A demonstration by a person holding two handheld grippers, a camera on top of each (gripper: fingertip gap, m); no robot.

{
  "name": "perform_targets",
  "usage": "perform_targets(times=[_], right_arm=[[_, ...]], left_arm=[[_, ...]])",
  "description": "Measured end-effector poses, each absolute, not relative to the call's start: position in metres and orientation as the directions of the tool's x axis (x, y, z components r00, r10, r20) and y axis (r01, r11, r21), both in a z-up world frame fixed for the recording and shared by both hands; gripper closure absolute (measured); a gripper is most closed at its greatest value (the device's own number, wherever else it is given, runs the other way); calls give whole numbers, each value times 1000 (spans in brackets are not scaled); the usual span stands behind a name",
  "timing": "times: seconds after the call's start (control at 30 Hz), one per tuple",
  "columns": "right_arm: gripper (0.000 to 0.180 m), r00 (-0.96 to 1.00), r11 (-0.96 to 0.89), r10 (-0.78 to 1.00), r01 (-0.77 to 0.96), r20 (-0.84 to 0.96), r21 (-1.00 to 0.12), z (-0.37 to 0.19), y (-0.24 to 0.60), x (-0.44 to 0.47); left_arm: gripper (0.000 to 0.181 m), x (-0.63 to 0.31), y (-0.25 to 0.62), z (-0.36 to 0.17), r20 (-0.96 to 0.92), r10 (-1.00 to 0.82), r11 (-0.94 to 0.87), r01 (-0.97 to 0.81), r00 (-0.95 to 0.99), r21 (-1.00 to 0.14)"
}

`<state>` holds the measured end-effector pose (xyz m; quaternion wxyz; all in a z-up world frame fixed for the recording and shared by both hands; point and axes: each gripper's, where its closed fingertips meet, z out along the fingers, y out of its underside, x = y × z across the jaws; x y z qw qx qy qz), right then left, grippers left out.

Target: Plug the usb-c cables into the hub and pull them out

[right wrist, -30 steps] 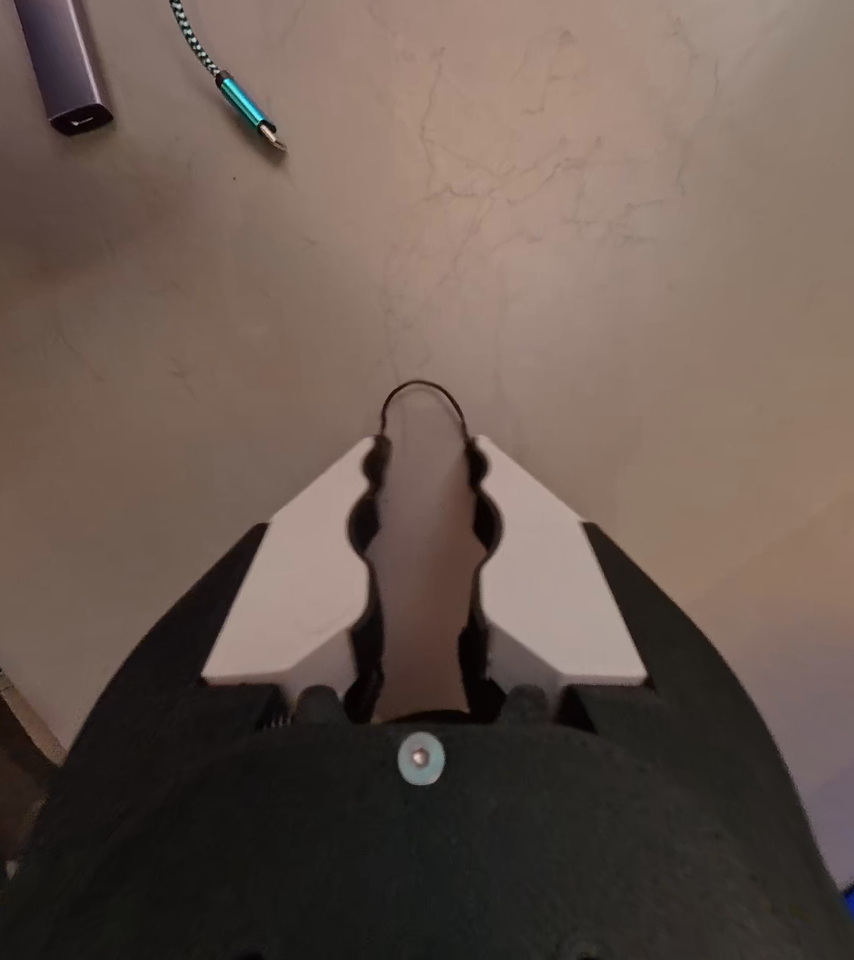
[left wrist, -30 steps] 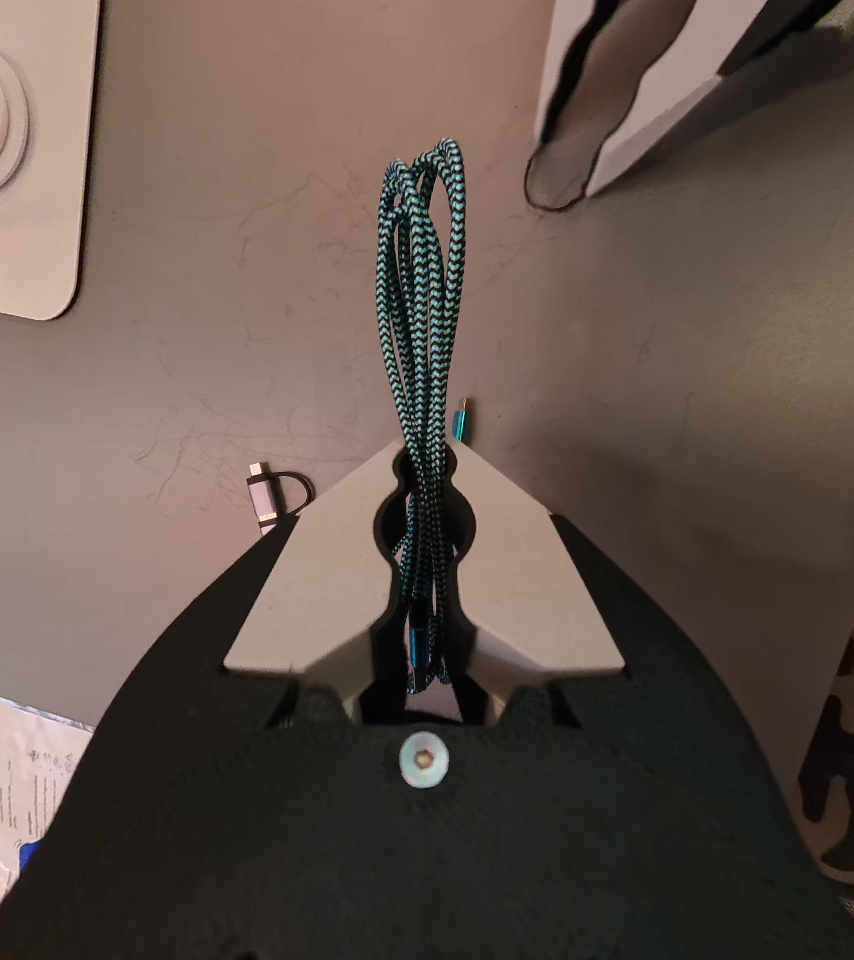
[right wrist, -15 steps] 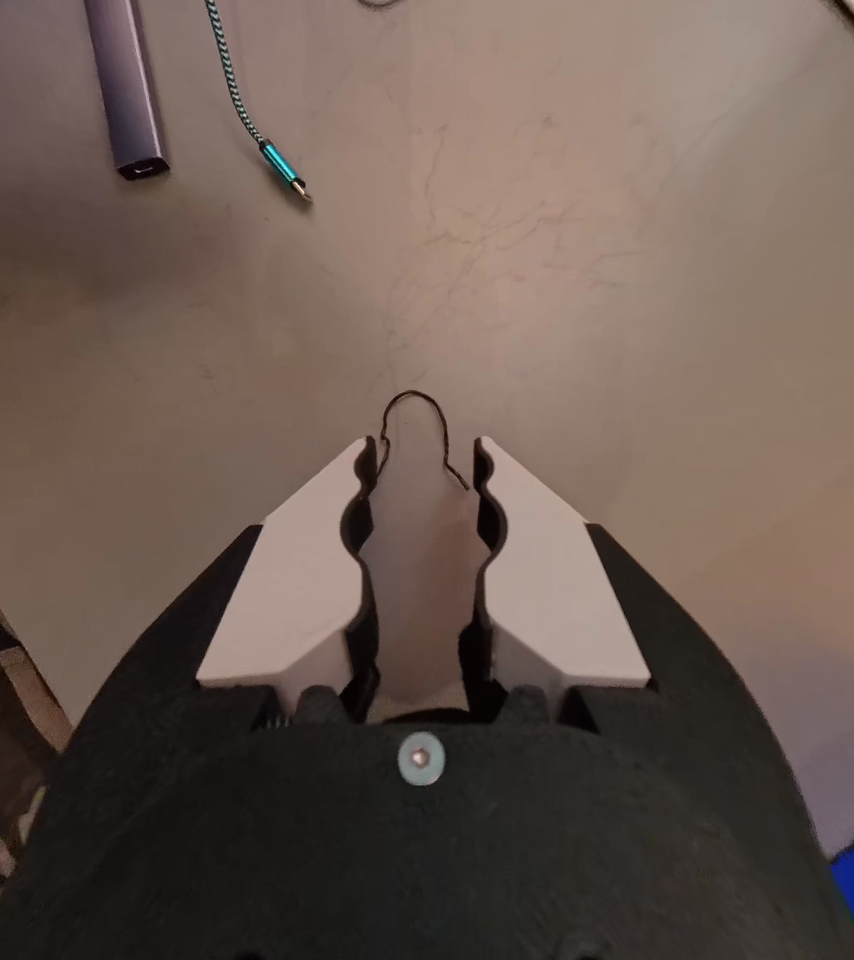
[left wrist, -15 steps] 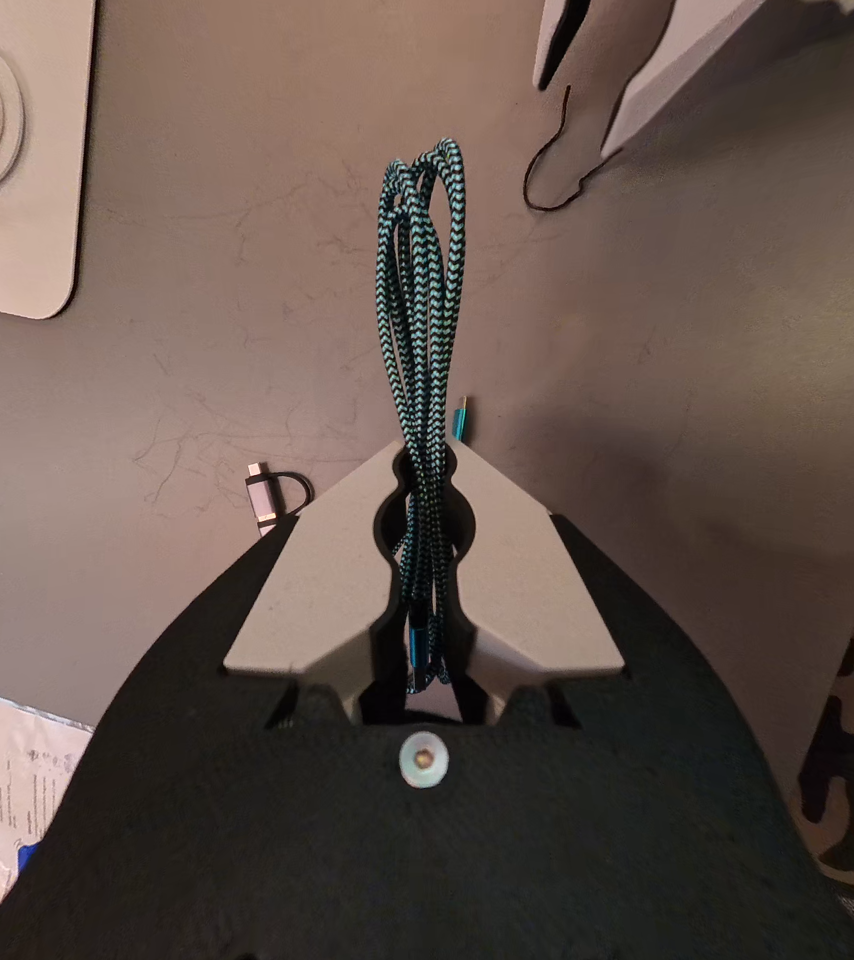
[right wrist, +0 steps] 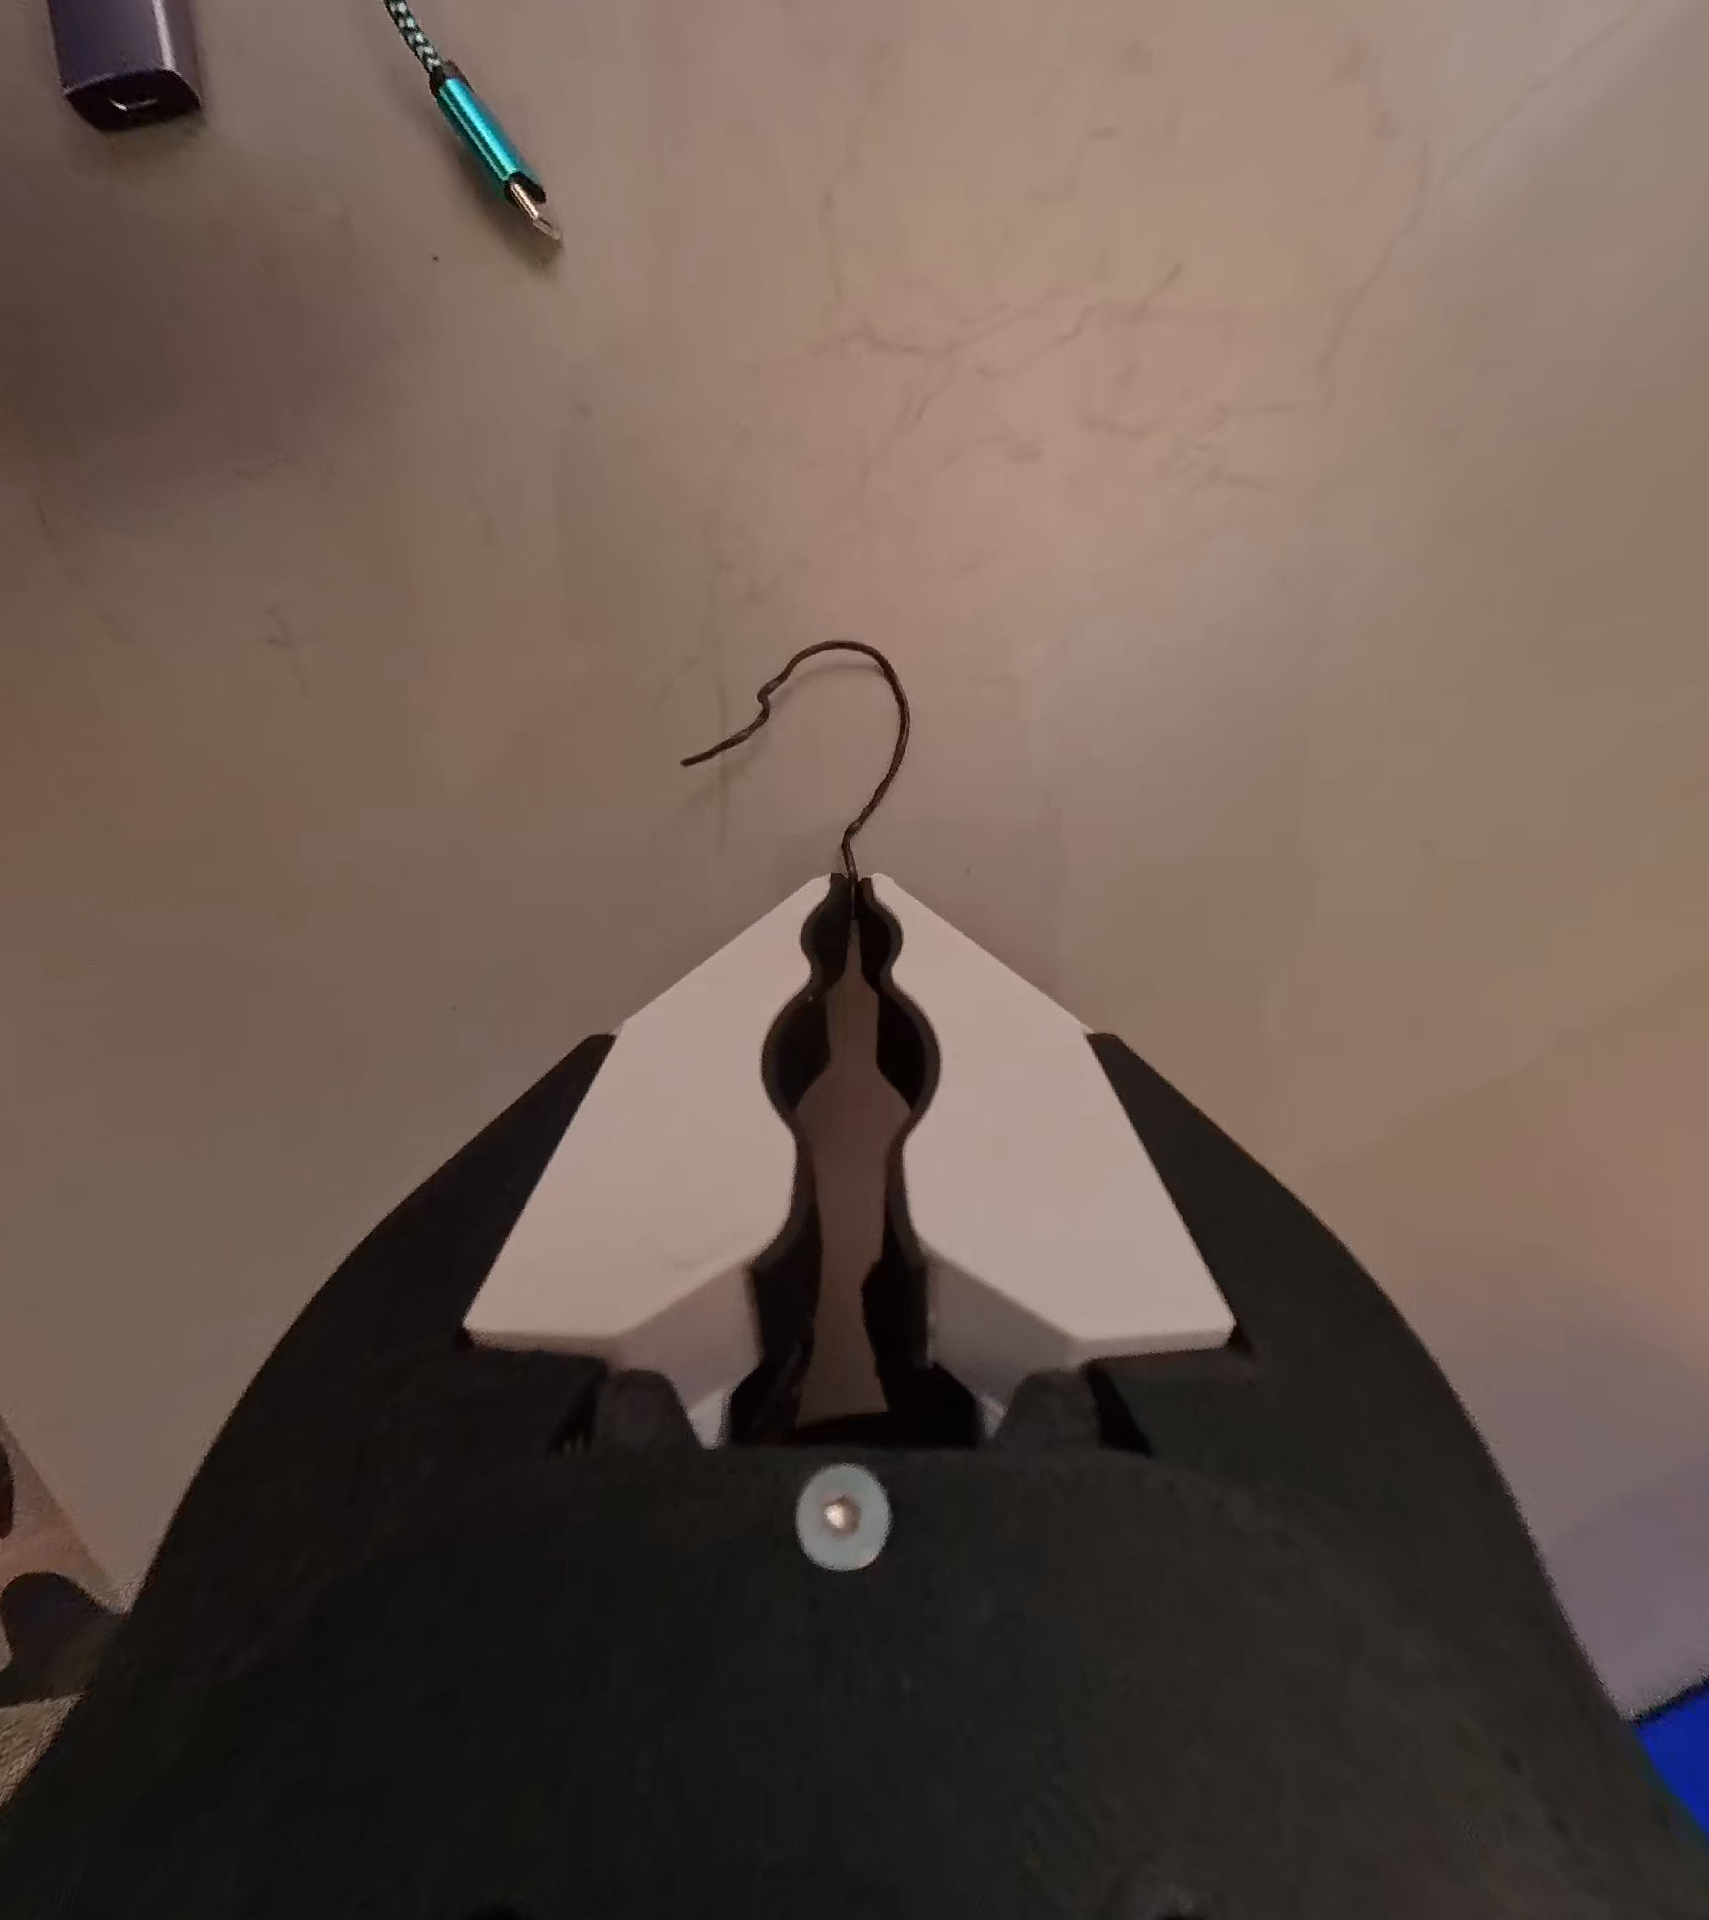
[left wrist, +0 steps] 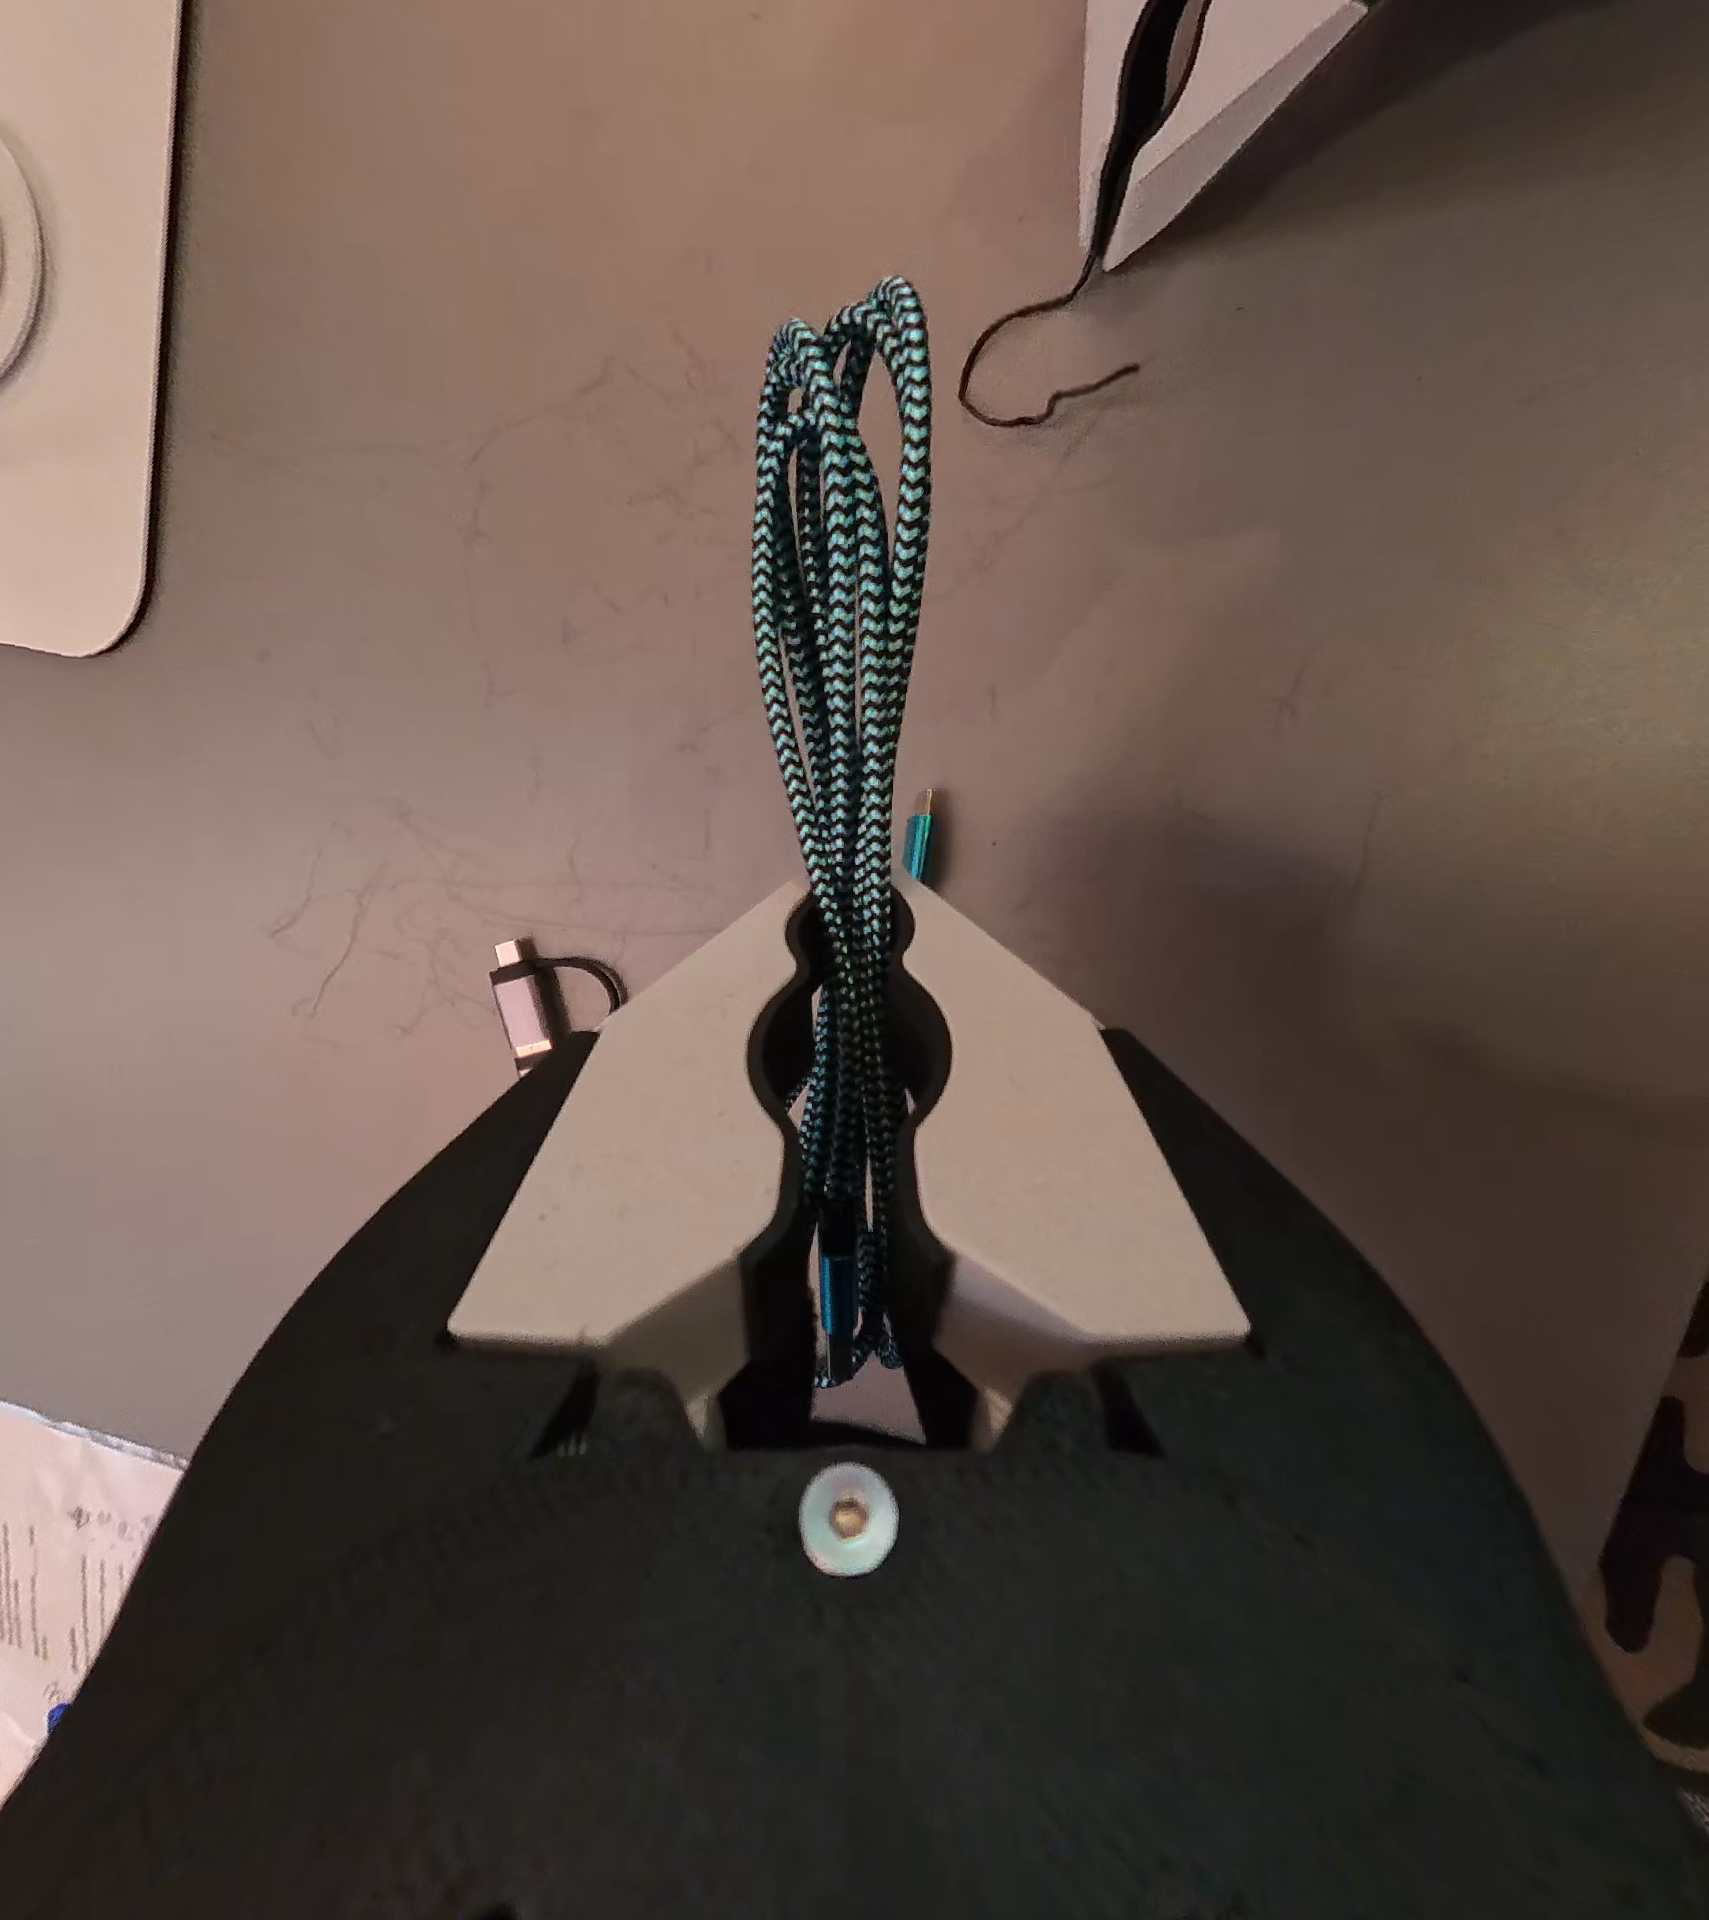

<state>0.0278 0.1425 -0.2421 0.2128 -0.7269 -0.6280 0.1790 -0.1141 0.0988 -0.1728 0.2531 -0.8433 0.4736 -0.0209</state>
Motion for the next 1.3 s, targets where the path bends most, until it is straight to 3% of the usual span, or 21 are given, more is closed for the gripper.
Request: perform_targets(times=[0.2,0.37,0.53,0.77,1.3], right_arm=[[180,147,-87,988,774,45,-627,-217,145,21],[180,140,8,982,645,129,-764,-157,146,12],[180,127,109,975,450,184,-886,-91,138,-3],[180,91,263,944,367,316,-892,-56,127,-18],[180,107,332,925,234,364,-914,-22,111,-15]], left_arm=[[178,-115,101,-169,-210,-806,-416,-782,553,-463],[178,-101,91,-162,-68,-842,-424,-735,535,-530],[178,-94,90,-149,-61,-860,-391,-730,507,-561],[177,-74,91,-117,-160,-873,-268,-728,460,-631],[177,-53,97,-63,-421,-805,-34,-742,417,-669]])
